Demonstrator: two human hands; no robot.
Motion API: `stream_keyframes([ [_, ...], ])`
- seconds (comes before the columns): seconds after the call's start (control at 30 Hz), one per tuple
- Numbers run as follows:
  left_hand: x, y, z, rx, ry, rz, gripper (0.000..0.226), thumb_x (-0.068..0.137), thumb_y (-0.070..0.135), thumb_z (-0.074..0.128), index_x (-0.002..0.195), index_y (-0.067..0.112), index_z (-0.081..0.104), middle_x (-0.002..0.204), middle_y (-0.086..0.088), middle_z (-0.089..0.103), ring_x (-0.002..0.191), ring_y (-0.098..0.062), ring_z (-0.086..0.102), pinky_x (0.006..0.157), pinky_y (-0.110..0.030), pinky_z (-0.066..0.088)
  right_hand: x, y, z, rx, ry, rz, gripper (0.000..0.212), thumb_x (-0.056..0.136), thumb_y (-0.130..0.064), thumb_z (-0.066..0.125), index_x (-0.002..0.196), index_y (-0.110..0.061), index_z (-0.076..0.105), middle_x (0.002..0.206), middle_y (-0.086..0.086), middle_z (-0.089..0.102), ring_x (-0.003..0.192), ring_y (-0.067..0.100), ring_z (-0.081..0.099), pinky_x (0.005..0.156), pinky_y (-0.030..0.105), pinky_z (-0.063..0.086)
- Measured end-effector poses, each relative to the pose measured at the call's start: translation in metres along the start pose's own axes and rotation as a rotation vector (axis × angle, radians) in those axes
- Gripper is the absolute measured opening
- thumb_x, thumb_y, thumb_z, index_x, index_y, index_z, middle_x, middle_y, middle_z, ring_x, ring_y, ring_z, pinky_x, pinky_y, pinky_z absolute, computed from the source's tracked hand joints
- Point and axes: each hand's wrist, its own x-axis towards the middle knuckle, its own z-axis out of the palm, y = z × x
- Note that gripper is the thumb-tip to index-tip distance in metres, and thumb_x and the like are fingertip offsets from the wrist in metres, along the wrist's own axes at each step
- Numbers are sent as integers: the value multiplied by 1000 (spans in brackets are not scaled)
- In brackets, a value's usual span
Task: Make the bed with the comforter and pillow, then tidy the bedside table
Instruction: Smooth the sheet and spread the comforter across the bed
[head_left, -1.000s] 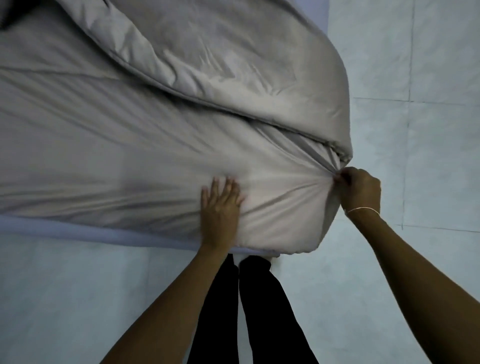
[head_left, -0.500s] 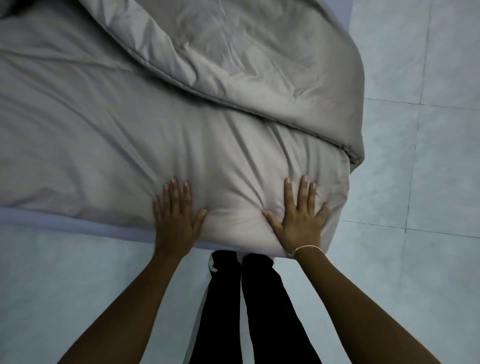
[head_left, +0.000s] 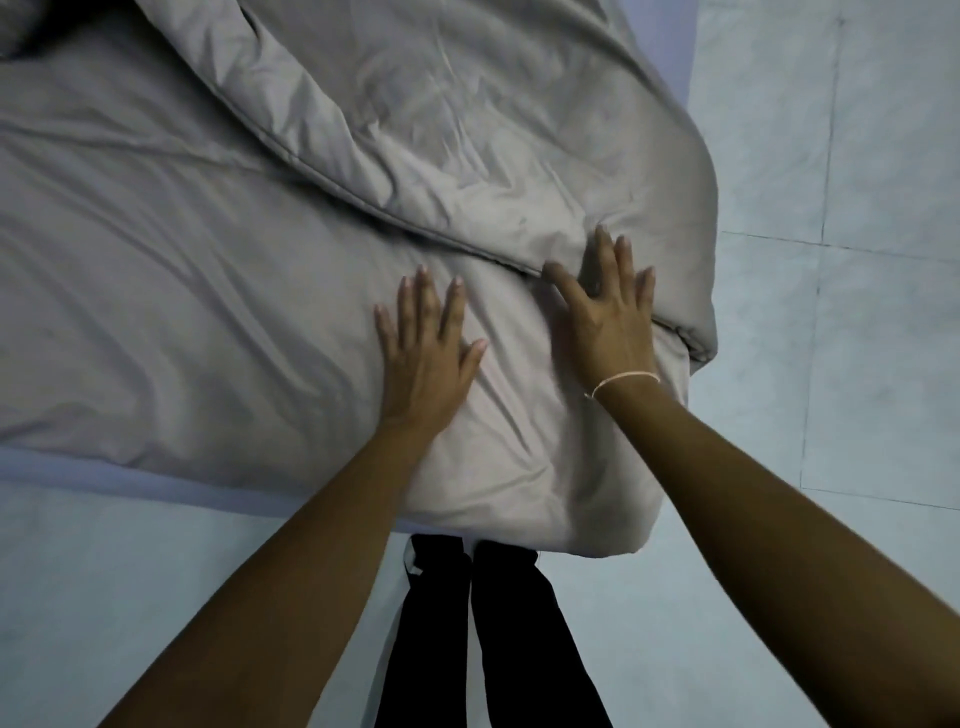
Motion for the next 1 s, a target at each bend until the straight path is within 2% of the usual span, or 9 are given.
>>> stream_keyframes([
  [0.1,-2,16,14,4,-25,63,72,93,57,27,151,18,13,158,-16,13,145,-33,14,113,-61,13,21,12,-5,-94,-46,-77,37,91,-27,55,127,-26,45,132,20,52,121,41,50,103,60,33],
  [0.2,-19,16,30,-18,-10,50,70,95,55,30,151,17,15,159,-12,11,146,-29,12,116,-56,10,48,39,-37,-17,-74,-79,35,83,-33,59,113,-16,54,86,19,62,73,41,61,63,45,51],
  [0.27,-20,14,34,-15,3,51,69,96,55,29,151,17,14,159,-12,10,147,-27,11,117,-54,8,66,60,-70,-5,6,46,52,81,-51,46,112,-10,57,92,23,61,79,44,61,63,44,49],
  [0.33,-17,11,34,-8,-3,75,69,96,55,28,152,17,14,159,-12,11,147,-27,12,117,-53,8,75,78,-108,63,80,261,86,69,-67,25,117,-2,55,109,29,60,98,44,58,77,45,45],
  [0.4,-17,11,33,-7,-20,81,70,95,55,29,152,17,14,159,-12,11,147,-27,12,117,-54,9,75,90,-141,163,33,429,104,75,-79,28,127,9,47,130,32,49,119,41,47,98,42,34],
  [0.5,-17,14,30,-17,-30,64,69,95,54,30,151,17,15,159,-13,11,146,-28,13,116,-55,10,73,122,-136,175,8,542,84,87,-57,36,144,4,29,151,25,28,138,36,29,112,36,21],
  [0.6,-18,14,28,-10,-20,55,69,95,54,31,151,17,15,159,-13,11,146,-28,14,117,-54,10,45,107,-76,101,-45,261,66,92,-33,49,148,-4,28,154,27,20,142,42,22,113,51,27],
  [0.73,-21,13,28,3,-8,71,69,94,52,33,151,17,16,158,-13,13,146,-29,14,117,-53,11,-16,16,6,82,-239,27,64,95,-50,34,152,-25,19,160,15,9,146,39,12,110,61,21],
  [1.0,-34,5,33,24,-11,121,67,95,49,33,151,16,16,158,-13,15,146,-28,16,118,-52,11,-67,15,35,40,-290,153,62,98,-55,17,152,-33,-7,162,5,-3,149,26,0,118,54,7],
])
